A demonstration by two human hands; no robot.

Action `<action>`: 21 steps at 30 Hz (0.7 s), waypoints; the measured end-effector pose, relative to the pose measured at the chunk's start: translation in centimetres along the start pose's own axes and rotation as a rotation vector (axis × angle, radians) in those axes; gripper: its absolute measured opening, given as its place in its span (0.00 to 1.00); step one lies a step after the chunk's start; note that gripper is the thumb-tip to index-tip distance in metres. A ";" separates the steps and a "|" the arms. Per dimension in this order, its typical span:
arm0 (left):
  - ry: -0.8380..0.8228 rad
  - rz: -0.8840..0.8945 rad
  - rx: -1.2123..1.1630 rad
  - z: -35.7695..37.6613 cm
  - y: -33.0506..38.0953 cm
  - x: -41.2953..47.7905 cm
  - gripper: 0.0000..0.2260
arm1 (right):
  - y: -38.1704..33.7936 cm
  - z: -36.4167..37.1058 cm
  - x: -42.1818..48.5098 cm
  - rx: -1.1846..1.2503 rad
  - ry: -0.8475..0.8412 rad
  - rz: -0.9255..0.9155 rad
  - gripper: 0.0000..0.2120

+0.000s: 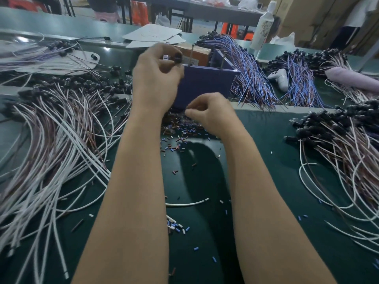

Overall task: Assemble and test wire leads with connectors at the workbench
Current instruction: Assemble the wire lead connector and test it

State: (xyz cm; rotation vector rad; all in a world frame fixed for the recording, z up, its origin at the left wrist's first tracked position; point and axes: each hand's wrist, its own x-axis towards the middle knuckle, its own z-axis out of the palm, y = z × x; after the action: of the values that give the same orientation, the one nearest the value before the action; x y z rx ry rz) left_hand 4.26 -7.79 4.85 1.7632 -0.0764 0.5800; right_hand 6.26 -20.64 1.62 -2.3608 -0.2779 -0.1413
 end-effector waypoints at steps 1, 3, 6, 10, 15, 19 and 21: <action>0.039 -0.001 0.014 -0.3 0.1 0.2 0.07 | -0.2 0.2 -0.1 -0.052 -0.093 0.020 0.03; 0.092 0.023 0.054 -0.8 0.4 0.3 0.07 | -0.8 1.0 -0.4 -0.127 -0.215 0.015 0.03; 0.152 0.050 0.080 -1.2 0.6 0.3 0.07 | -1.8 2.2 -0.9 -0.146 -0.274 -0.039 0.08; 0.136 0.016 0.100 -0.8 0.4 0.2 0.08 | -2.7 2.7 -1.2 -0.146 -0.454 -0.085 0.05; 0.058 -0.052 0.101 0.2 -0.1 -0.1 0.08 | -3.2 3.9 -1.7 -0.192 -0.503 -0.127 0.20; 0.039 -0.082 0.093 0.4 -0.4 -0.1 0.07 | -2.6 2.9 -1.0 -0.136 -0.389 -0.120 0.08; 0.032 -0.090 0.093 0.6 -0.7 0.0 0.06 | -1.5 1.5 -0.7 -0.056 -0.286 -0.041 0.03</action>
State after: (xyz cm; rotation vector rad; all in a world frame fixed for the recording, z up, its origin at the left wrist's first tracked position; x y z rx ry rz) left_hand 4.70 -8.12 4.18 1.8372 0.0532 0.5533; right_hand 5.24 -18.62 1.44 -2.4296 -0.4652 0.1737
